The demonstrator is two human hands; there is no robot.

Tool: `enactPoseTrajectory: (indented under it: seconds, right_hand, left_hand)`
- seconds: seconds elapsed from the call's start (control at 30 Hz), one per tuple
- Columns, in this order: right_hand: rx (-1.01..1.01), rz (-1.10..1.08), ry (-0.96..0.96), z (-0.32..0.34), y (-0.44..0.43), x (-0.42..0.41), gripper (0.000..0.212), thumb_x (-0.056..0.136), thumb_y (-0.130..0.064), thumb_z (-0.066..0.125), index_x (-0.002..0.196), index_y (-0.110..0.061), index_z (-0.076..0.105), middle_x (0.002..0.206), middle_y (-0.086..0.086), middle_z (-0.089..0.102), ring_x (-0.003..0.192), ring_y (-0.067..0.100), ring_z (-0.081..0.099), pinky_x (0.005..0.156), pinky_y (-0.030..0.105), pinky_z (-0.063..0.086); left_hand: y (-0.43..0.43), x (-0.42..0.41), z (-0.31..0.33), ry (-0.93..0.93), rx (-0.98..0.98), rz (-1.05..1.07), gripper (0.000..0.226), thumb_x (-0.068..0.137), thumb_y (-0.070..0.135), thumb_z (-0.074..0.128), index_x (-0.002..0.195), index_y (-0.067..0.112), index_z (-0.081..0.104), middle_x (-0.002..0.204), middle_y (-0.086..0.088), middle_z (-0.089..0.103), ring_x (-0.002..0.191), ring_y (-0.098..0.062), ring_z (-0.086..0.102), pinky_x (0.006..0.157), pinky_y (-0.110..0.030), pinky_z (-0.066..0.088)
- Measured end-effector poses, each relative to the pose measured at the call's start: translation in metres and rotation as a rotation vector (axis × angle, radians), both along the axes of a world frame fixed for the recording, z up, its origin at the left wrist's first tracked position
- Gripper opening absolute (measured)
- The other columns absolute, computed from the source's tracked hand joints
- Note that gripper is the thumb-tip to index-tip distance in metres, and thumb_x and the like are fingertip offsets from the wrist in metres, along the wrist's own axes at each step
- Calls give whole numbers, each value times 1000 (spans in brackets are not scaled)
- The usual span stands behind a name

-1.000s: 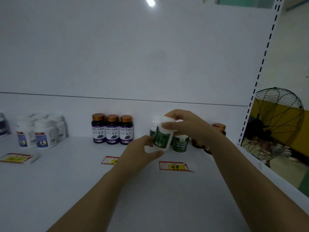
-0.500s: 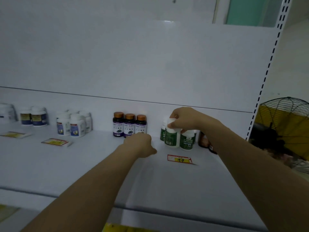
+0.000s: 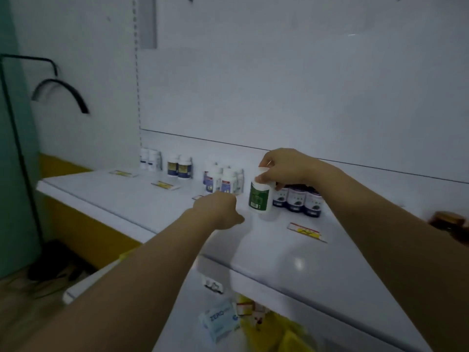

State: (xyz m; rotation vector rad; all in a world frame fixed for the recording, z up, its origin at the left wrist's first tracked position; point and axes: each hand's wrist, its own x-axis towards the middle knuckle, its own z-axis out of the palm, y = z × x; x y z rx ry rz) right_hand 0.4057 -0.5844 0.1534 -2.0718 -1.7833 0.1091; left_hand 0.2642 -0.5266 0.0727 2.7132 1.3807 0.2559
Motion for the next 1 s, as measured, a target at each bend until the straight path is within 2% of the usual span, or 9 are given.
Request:
enactPoseTrajectory:
  seconds: [0.13,0.3,0.47,0.6,0.7,0.73,0.8,0.9,1.0]
  right_hand:
    - [6,157,20,0,56,-82,33,86,-25,66,114,-9,57,112,6,60,84,20,65,70,29,58]
    - [8,352,66,-6,121,-196,38,86,-23,65,122,-15,55,113,4,57,73,12,62,57,20,55]
    - [-24,542,63,-23,185,-306,36,86,-20,65,121,-13,57,115,7,58,84,18,60,65,23,55]
    - [-56,689,40,-38,238,-387,36,88,-21,63,121,-9,58,115,8,59,84,19,60,67,25,53]
    - [-61,772,-12,-52,287,-441,35,88,-23,64,118,-7,60,113,8,62,84,20,62,66,27,56]
    - [-55,792,-26,-57,306,-458,35,87,-24,65,117,-7,61,112,9,63,88,22,64,71,32,58]
    - [-56,833,-40,-67,343,-490,36,86,-26,66,117,-8,61,114,9,63,95,23,63,81,38,56]
    - [-99,882,-65,-76,399,-533,40,85,-30,67,119,-10,60,116,7,61,97,22,60,81,34,54]
    - [-144,898,-67,-83,454,-571,40,85,-30,68,118,-10,61,114,7,62,92,20,59,67,28,49]
  left_hand:
    - [38,-93,1,-7,-3,155,50,90,48,53,123,11,53,123,-7,57,108,-25,54,87,-34,45]
    - [72,-216,-1,-35,3,348,43,91,45,53,119,11,55,117,-6,58,103,-23,55,82,-31,48]
    - [118,-332,-18,-72,-83,559,30,91,41,53,90,11,54,79,0,52,73,-16,51,60,-25,40]
    - [157,-412,-39,-98,-149,723,36,91,41,54,66,17,42,68,3,44,60,-11,42,52,-23,33]
    - [195,-463,-56,-60,-182,793,38,90,46,54,93,9,59,89,-5,57,84,-21,55,71,-30,46]
    - [209,-479,-62,-51,-189,815,44,90,46,54,106,6,59,102,-9,59,94,-25,57,78,-32,47]
    - [234,-507,-75,-53,-197,855,46,90,46,53,113,7,57,112,-13,58,98,-27,55,82,-34,47]
    - [275,-545,-89,-64,-220,894,47,90,47,54,116,8,55,110,-10,57,92,-23,52,78,-32,46]
    - [324,-577,-101,-84,-236,930,43,91,45,52,111,7,56,86,-1,51,84,-22,51,70,-29,43]
